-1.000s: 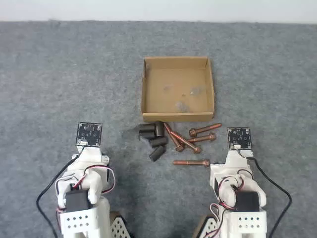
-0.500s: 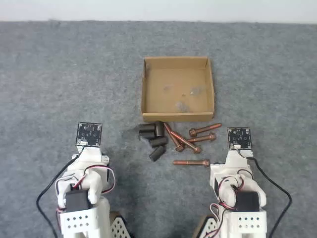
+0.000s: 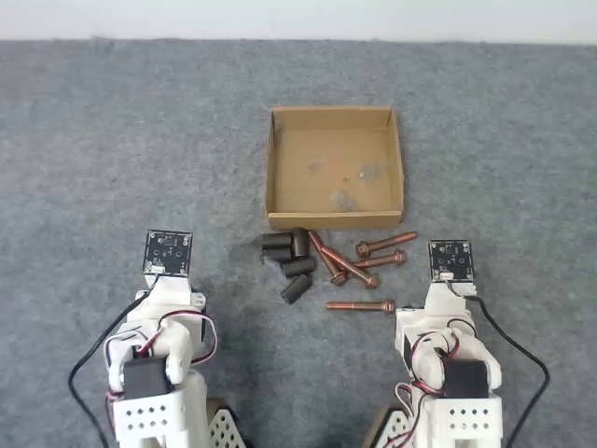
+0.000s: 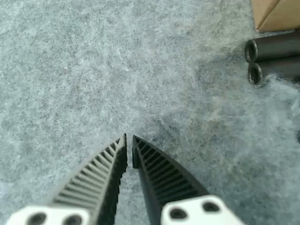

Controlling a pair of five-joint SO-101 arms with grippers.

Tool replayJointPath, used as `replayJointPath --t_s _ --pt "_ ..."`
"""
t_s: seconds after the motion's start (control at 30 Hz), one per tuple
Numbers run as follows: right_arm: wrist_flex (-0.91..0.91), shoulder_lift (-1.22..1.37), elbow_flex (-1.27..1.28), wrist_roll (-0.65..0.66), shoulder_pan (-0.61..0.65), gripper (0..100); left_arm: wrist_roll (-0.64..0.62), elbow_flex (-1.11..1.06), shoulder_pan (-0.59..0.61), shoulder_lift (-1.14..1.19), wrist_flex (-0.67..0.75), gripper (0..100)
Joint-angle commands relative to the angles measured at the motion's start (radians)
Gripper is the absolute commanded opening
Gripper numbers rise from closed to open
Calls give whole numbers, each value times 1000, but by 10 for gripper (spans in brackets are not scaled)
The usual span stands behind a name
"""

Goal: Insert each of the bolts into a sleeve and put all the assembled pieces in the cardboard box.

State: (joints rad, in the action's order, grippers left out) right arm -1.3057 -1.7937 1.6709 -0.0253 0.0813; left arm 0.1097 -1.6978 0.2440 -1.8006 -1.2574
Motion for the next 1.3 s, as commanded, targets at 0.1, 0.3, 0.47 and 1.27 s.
replayJointPath --t_s 0.1,0.3,0.47,1.27 --pt "5 -24 14 -6 -5 56 2 51 3 -20 40 19" --pt "180 -24 14 -5 -96 57 2 114 86 -20 68 18" --pt "380 -24 14 -5 -159 57 5 64 123 -20 115 19" --pt "441 -13 -157 167 200 56 6 54 183 -20 109 17"
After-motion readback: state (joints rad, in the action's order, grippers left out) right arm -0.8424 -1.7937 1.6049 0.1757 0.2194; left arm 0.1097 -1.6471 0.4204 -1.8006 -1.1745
